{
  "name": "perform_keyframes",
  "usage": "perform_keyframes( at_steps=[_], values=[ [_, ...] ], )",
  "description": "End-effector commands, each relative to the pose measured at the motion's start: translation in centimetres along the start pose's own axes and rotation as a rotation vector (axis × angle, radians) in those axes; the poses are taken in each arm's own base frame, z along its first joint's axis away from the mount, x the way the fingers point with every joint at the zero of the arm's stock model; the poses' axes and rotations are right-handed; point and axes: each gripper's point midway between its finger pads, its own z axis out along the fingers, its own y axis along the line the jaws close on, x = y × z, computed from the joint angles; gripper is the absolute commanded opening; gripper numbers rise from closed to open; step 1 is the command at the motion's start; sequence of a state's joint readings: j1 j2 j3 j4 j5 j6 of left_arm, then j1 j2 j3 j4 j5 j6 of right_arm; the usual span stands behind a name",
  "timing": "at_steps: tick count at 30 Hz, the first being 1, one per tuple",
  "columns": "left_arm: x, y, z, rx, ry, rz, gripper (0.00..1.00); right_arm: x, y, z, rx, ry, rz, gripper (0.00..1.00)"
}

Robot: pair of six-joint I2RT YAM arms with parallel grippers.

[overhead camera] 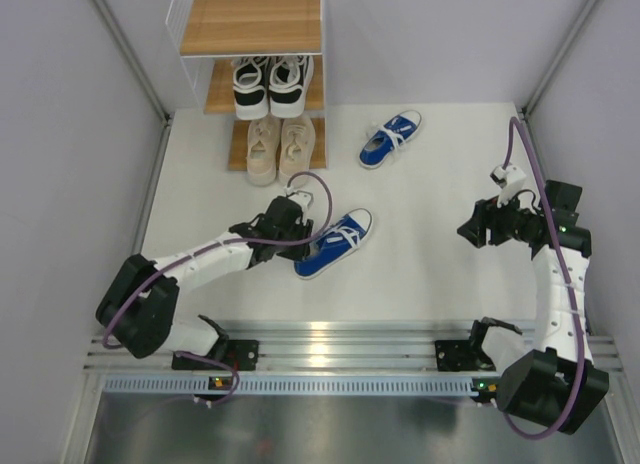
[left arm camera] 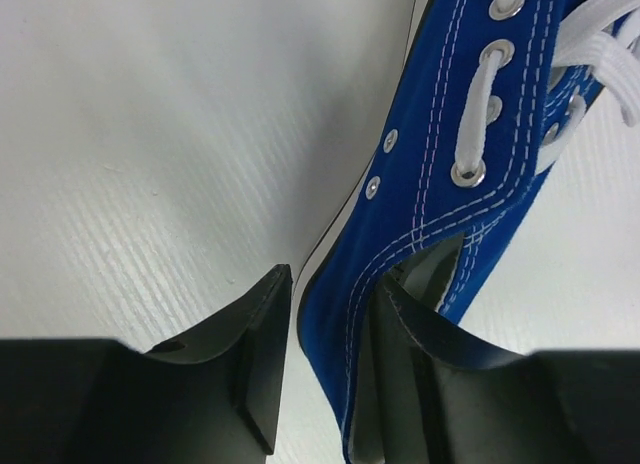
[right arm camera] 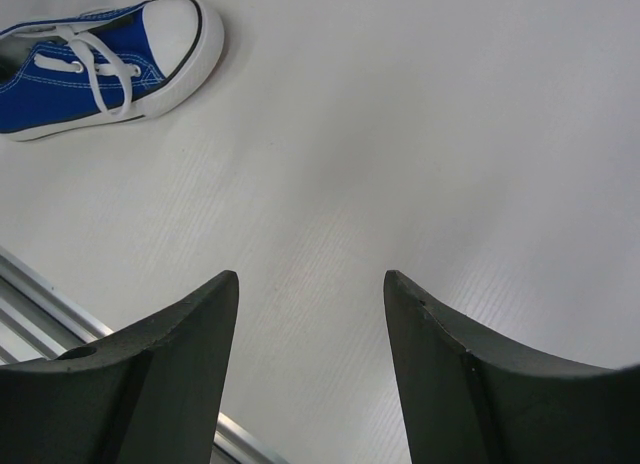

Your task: Place and organize the shoes onto the shoe shelf

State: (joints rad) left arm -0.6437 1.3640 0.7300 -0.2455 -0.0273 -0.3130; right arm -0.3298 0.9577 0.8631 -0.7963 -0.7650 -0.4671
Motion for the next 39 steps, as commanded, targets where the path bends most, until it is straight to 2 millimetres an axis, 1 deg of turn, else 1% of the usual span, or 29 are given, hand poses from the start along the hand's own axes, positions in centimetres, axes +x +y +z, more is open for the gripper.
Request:
perform_keyframes(
  at_steps=[1, 2, 3, 4, 5, 6, 8, 9, 11, 13, 15, 16, 17, 18, 19, 21, 24, 26, 27, 28, 30, 32, 33, 34, 35, 36, 37, 38, 39],
  values=[
    [-0.4, 0.1, 0.8, -0.027, 0.020, 0.040, 0.41, -1.5, -0.4, -0.3, 0.004, -0.046, -0.032, 0.61],
    [-0.6, -0.2, 0.9, -0.024, 0.019, 0.054, 0.36, -1.5, -0.4, -0.3, 0.004, -0.045, -0.031, 0.61],
    [-0.7, -0.3, 1.1, -0.026, 0.018, 0.067, 0.18, -1.5, -0.3, -0.3, 0.002, -0.044, -0.034, 0.61],
    [-1.4, -0.7, 1.1, -0.018, -0.007, 0.072, 0.09, -1.5, -0.4, -0.3, 0.004, -0.046, -0.032, 0.61],
    [-1.9, -0.9, 1.0, -0.014, -0.027, 0.074, 0.02, -1.5, -0.4, -0.3, 0.004, -0.045, -0.031, 0.61],
    [-2.7, -0.9, 0.6, -0.019, -0.060, 0.073, 0.00, -1.6, -0.3, -0.3, 0.003, -0.047, -0.034, 0.61],
    [-4.9, -1.2, -0.7, -0.027, -0.133, 0.063, 0.00, -1.6, -0.3, -0.4, 0.007, -0.048, -0.036, 0.61],
    [-7.1, -1.3, -2.5, -0.032, -0.215, 0.046, 0.00, -1.6, -0.3, -0.5, 0.008, -0.047, -0.036, 0.61],
    [-9.6, -1.7, -4.7, -0.019, -0.304, 0.028, 0.00, -1.6, -0.2, -0.5, 0.008, -0.049, -0.040, 0.60],
    [-13.1, -2.4, -8.4, 0.003, -0.428, 0.000, 0.00, -1.6, -0.2, -0.5, 0.010, -0.050, -0.040, 0.61],
    [-14.9, -2.4, -11.0, 0.012, -0.486, -0.013, 0.00, -1.6, -0.2, -0.5, 0.009, -0.052, -0.040, 0.61],
    [-16.8, -2.4, -12.9, 0.015, -0.536, -0.025, 0.00, -1.6, -0.3, -0.4, 0.008, -0.053, -0.041, 0.60],
    [-17.6, -2.4, -14.0, 0.017, -0.561, -0.032, 0.00, -1.6, -0.2, -0.4, 0.006, -0.053, -0.040, 0.61],
    [-18.4, -2.2, -15.1, 0.016, -0.583, -0.037, 0.00, -1.6, -0.3, -0.4, 0.006, -0.053, -0.040, 0.61],
    [-20.3, -2.1, -17.1, 0.018, -0.637, -0.050, 0.00, -1.7, -0.3, -0.4, 0.005, -0.054, -0.039, 0.61],
    [-22.3, -1.9, -19.2, 0.014, -0.695, -0.056, 0.00, -1.7, -0.3, -0.3, 0.002, -0.056, -0.040, 0.61],
    [-27.3, -1.7, -25.1, 0.003, -0.854, -0.071, 0.00, -1.7, -0.3, -0.3, -0.002, -0.057, -0.038, 0.61],
    [-29.4, -1.5, -27.4, -0.015, -0.916, -0.075, 0.00, -1.8, -0.3, -0.2, -0.001, -0.059, -0.038, 0.61],
    [-30.4, -1.0, -27.4, -0.047, -0.926, -0.077, 0.00, -1.8, -0.3, -0.2, -0.003, -0.060, -0.036, 0.61],
    [-32.1, -1.0, -29.9, -0.053, -0.989, -0.091, 0.00, -1.8, -0.3, -0.2, -0.005, -0.060, -0.037, 0.61],
    [-34.5, -0.4, -31.7, -0.087, -1.047, -0.111, 0.00, -1.8, -0.2, -0.2, -0.006, -0.063, -0.038, 0.61],
    [-35.9, 1.1, -32.3, -0.139, -1.065, -0.141, 0.00, -1.8, -0.3, -0.1, -0.006, -0.063, -0.038, 0.61],
    [-37.4, 1.6, -32.6, -0.151, -1.080, -0.169, 0.00, -1.8, -0.3, -0.1, -0.006, -0.063, -0.037, 0.60],
    [-38.1, 3.2, -32.7, -0.193, -1.086, -0.198, 0.00, -1.8, -0.3, -0.1, -0.008, -0.064, -0.039, 0.61],
    [-38.4, 4.0, -32.5, -0.216, -1.074, -0.216, 0.00, -1.9, -0.3, -0.2, -0.008, -0.066, -0.038, 0.60],
    [-39.7, 4.8, -32.6, -0.227, -1.090, -0.246, 0.00, -1.9, -0.2, -0.2, -0.009, -0.066, -0.040, 0.61],
    [-40.2, 6.4, -32.7, -0.259, -1.096, -0.275, 0.00, -1.9, -0.3, -0.2, -0.005, -0.068, -0.042, 0.61],
    [-40.7, 7.1, -32.6, -0.271, -1.097, -0.294, 0.00, -1.8, -0.2, -0.2, -0.008, -0.067, -0.041, 0.61],
    [-41.1, 8.2, -31.2, -0.294, -1.071, -0.319, 0.00, -1.9, -0.2, -0.2, -0.009, -0.068, -0.041, 0.61]
  ],
)
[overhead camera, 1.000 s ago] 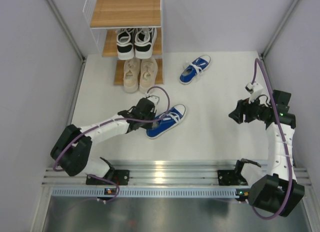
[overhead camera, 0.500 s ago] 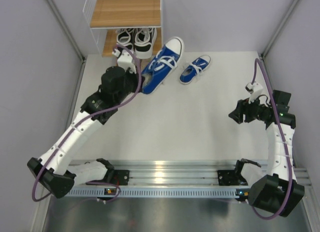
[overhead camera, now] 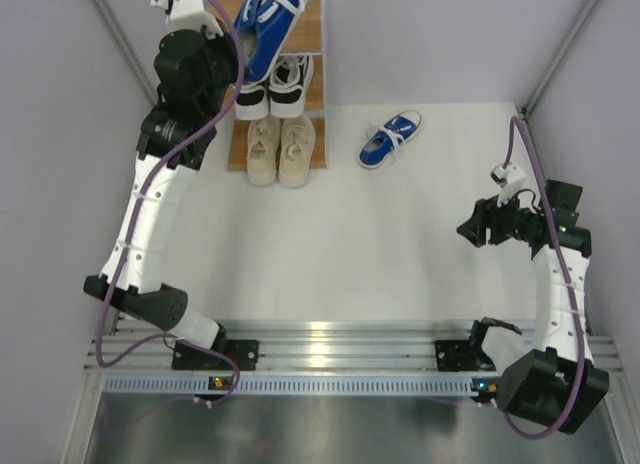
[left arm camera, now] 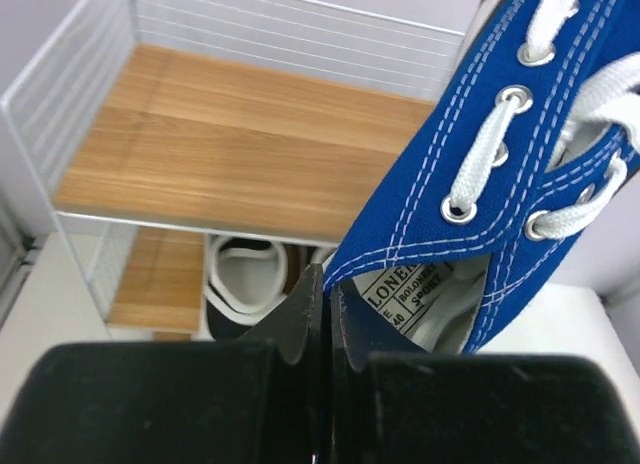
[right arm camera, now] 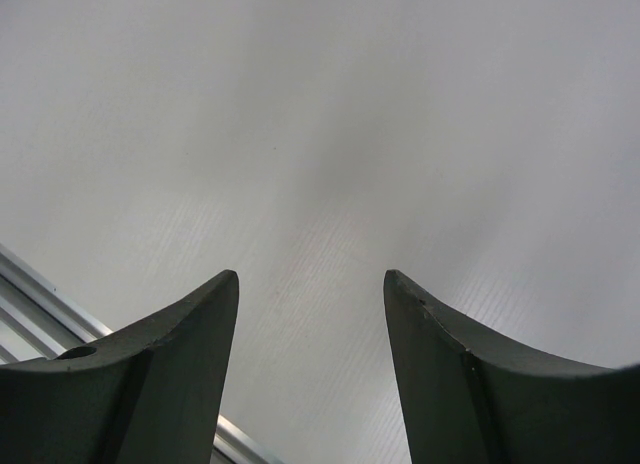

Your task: Place and organize the shoes onto the shoe shelf

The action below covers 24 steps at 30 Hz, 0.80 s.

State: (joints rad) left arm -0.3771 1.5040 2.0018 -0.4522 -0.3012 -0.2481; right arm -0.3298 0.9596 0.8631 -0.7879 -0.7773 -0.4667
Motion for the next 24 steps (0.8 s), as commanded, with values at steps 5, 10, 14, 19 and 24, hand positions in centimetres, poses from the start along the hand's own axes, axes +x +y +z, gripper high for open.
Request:
perform_keyframes(
  at_steps=[5, 10, 14, 19, 24],
  values=[
    [-3.4, 5.9, 3.8, -0.207, -0.106, -0.115, 0.00, -1.7, -0.2, -0.2, -0.001, -0.063, -0.038, 0.61],
    [-2.1, 7.4, 4.8, -0.268, -0.080, -0.118, 0.00, -1.6, -0.2, -0.2, -0.005, -0.062, -0.033, 0.61],
    [-1.2, 8.1, 5.4, -0.294, -0.065, -0.118, 0.01, -1.7, -0.2, -0.1, -0.007, -0.065, -0.033, 0.60],
    [-1.0, 7.9, 5.5, -0.286, -0.062, -0.141, 0.25, -1.6, -0.3, 0.0, -0.008, -0.062, -0.029, 0.61],
    [-1.2, 7.5, 5.3, -0.270, -0.064, -0.188, 0.50, -1.6, -0.4, 0.1, -0.006, -0.061, -0.028, 0.60]
  ],
)
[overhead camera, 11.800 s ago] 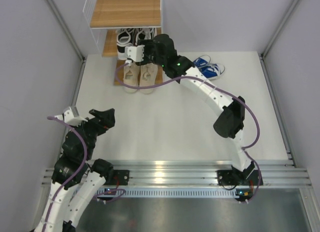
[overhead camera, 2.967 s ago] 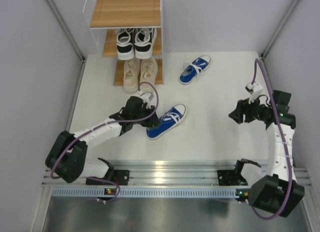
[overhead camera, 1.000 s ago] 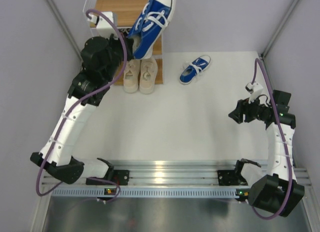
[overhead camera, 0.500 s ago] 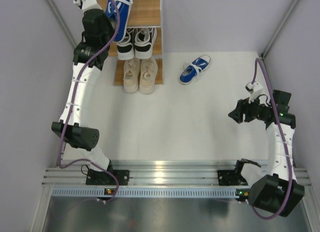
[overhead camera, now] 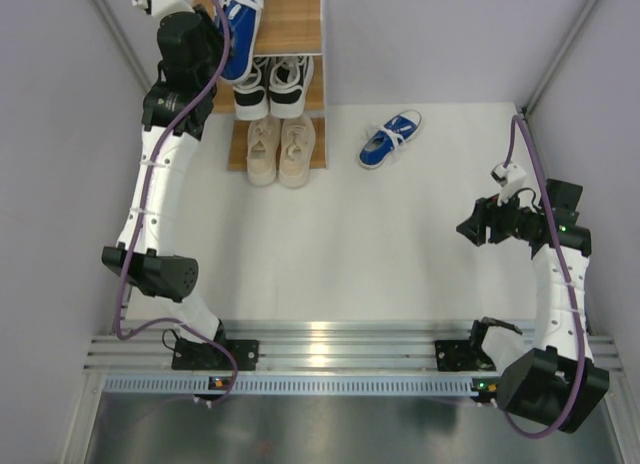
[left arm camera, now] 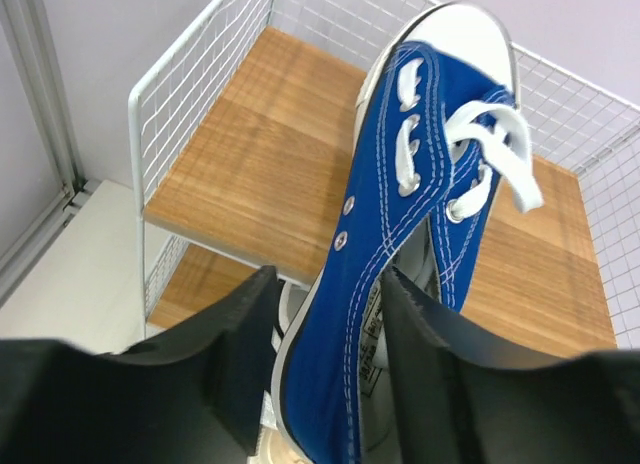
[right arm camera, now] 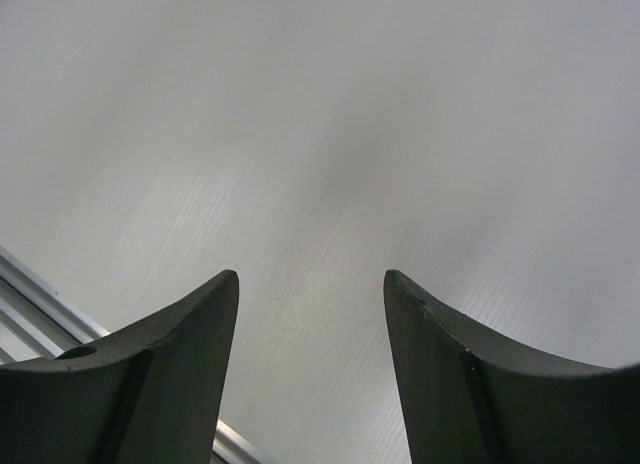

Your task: Place and organize the shoes onto the shoe shelf

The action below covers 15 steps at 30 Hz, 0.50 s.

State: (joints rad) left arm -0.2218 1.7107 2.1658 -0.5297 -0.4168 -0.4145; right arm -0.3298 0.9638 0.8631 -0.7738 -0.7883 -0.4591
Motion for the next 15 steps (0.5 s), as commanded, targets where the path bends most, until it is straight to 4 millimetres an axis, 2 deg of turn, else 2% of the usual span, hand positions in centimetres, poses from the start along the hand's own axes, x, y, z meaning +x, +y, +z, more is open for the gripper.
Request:
perform_keyframes(
  at_steps=[1, 7, 15],
  values=[
    [-3.0, -0.8, -1.1, 0.033, -0.069, -0.080, 0.53, -1.3, -0.4, 0.0, 0.000, -0.051, -0.030, 0.61],
    [-4.0, -1.4, -1.7, 0.060, -0.083, -0.130, 0.66, -1.4, -0.5, 0.0, 0.000, -0.050, -0.028, 0.61],
    [-7.2, -1.6, -3.4, 0.083, -0.146, -0.161, 0.82, -1.8, -0.5, 0.0, -0.008, -0.055, -0.034, 0.61]
  ],
)
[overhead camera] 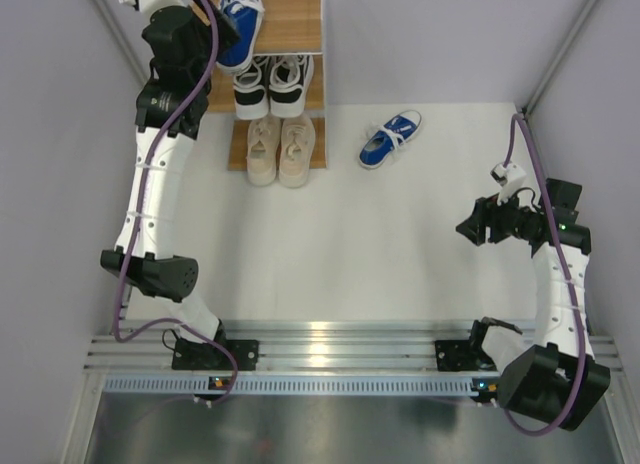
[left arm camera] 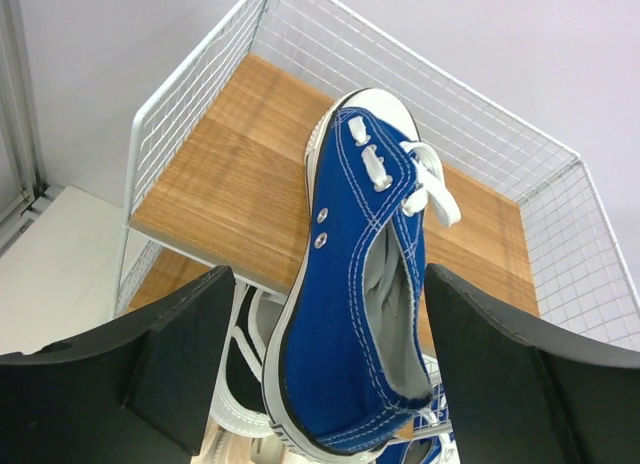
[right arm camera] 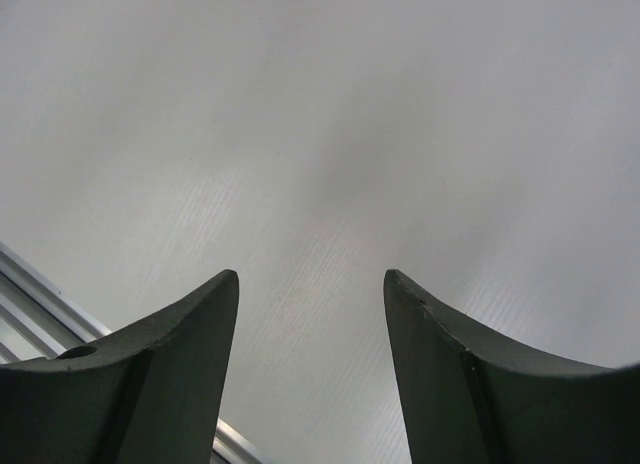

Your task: Place and organize the shoes onto the shoe shelf

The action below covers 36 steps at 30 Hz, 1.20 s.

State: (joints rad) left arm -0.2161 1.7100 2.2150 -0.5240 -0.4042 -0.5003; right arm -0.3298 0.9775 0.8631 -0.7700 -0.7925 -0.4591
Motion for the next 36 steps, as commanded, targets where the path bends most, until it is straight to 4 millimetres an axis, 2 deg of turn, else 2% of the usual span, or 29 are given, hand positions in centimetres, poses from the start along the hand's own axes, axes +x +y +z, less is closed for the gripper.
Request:
perform_keyframes(
  at_steps=[1, 6, 9, 10, 11, 12, 13, 14, 15, 16, 17, 18, 19, 20, 21, 22, 23, 24, 25, 26, 28, 29, 30, 31, 33, 34, 36],
  values=[
    [-5.5, -1.3, -2.8, 0.063, -0.113, -0.058, 0.83, -2.0, -0.3, -0.2, -0.005, -0.058, -0.040, 0.61],
    [-7.6, -1.7, -4.4, 0.091, -0.153, -0.062, 0.86, -2.7, -0.2, -0.3, -0.024, -0.071, -0.046, 0.61],
    [-8.7, -1.8, -5.9, 0.117, -0.169, -0.032, 0.89, -3.9, 0.0, -0.1, -0.060, -0.082, -0.048, 0.62],
    [-9.6, -1.8, -7.3, 0.137, -0.184, -0.025, 0.89, -4.3, 0.0, 0.1, -0.067, -0.075, -0.049, 0.62],
    [-8.6, -1.4, -7.2, 0.129, -0.162, 0.000, 0.90, -5.2, 0.3, 0.7, -0.096, -0.058, -0.059, 0.62],
    [-8.5, -1.2, -7.8, 0.136, -0.160, 0.008, 0.91, -5.8, 0.5, 1.1, -0.107, -0.047, -0.065, 0.62],
    [-7.5, -0.5, -8.8, 0.142, -0.136, 0.027, 0.92, -6.9, 0.2, 1.8, -0.108, -0.031, -0.073, 0.62],
    [-7.1, -0.1, -9.3, 0.143, -0.129, 0.033, 0.93, -7.8, 1.4, 2.7, -0.146, -0.018, -0.082, 0.62],
    [-6.9, 0.3, -10.0, 0.151, -0.135, 0.032, 0.94, -8.6, 1.6, 3.4, -0.155, -0.016, -0.079, 0.61],
    [-7.8, 0.8, -12.3, 0.165, -0.162, 0.024, 0.94, -9.9, 1.4, 4.4, -0.157, -0.009, -0.070, 0.62],
    [-4.8, 2.5, -11.8, 0.127, -0.106, 0.045, 0.95, -10.7, 2.5, 5.4, -0.190, 0.002, -0.034, 0.62],
    [-4.0, 3.3, -12.3, 0.115, -0.098, 0.045, 0.96, -11.6, 2.6, 6.3, -0.199, -0.001, -0.024, 0.63],
    [-4.6, 4.1, -14.4, 0.118, -0.124, 0.024, 0.96, -12.8, 2.2, 7.6, -0.199, 0.008, 0.005, 0.63],
    [-1.6, 5.7, -14.1, 0.080, -0.070, 0.039, 0.96, -13.4, 2.8, 8.5, -0.210, 0.017, 0.060, 0.64],
    [-0.7, 6.4, -14.7, 0.075, -0.056, 0.034, 0.96, -14.4, 3.3, 9.6, -0.216, 0.007, 0.066, 0.66],
    [-0.9, 7.0, -16.4, 0.082, -0.066, -0.002, 0.96, -15.2, 2.1, 11.2, -0.166, 0.010, 0.098, 0.67],
    [1.9, 8.4, -16.3, 0.057, -0.013, 0.007, 0.96, -15.7, 2.3, 12.2, -0.136, 0.015, 0.194, 0.68],
    [2.7, 9.1, -16.8, 0.046, 0.000, -0.001, 0.96, -16.2, 1.5, 13.1, -0.075, 0.010, 0.243, 0.71],
    [4.2, 10.3, -17.6, 0.026, 0.022, -0.029, 0.96, -16.9, -0.8, 14.6, 0.061, -0.006, 0.285, 0.72],
    [5.1, 10.9, -18.1, 0.015, 0.038, -0.045, 0.96, -17.2, -0.5, 15.6, 0.104, -0.008, 0.369, 0.73],
    [6.4, 11.6, -19.4, 0.025, 0.056, -0.109, 0.96, -17.6, -2.1, 17.8, 0.199, -0.013, 0.419, 0.75],
    [8.8, 12.5, -19.4, 0.006, 0.108, -0.118, 0.96, -17.6, -1.7, 19.0, 0.214, -0.009, 0.456, 0.76],
    [9.8, 12.8, -19.6, 0.008, 0.128, -0.137, 0.96, -17.6, -1.9, 19.9, 0.231, -0.004, 0.467, 0.77],
    [11.7, 13.2, -20.1, 0.011, 0.170, -0.180, 0.96, -17.5, -2.0, 21.7, 0.250, 0.006, 0.487, 0.77],
    [13.4, 13.6, -20.5, 0.007, 0.208, -0.219, 0.96, -17.3, -2.1, 23.5, 0.260, 0.015, 0.494, 0.78],
    [14.9, 13.9, -20.9, 0.008, 0.242, -0.252, 0.96, -17.2, -2.2, 25.1, 0.278, 0.019, 0.492, 0.78],
    [16.0, 14.1, -21.2, 0.009, 0.273, -0.272, 0.96, -17.0, -2.3, 26.8, 0.286, 0.018, 0.492, 0.78]
  ],
)
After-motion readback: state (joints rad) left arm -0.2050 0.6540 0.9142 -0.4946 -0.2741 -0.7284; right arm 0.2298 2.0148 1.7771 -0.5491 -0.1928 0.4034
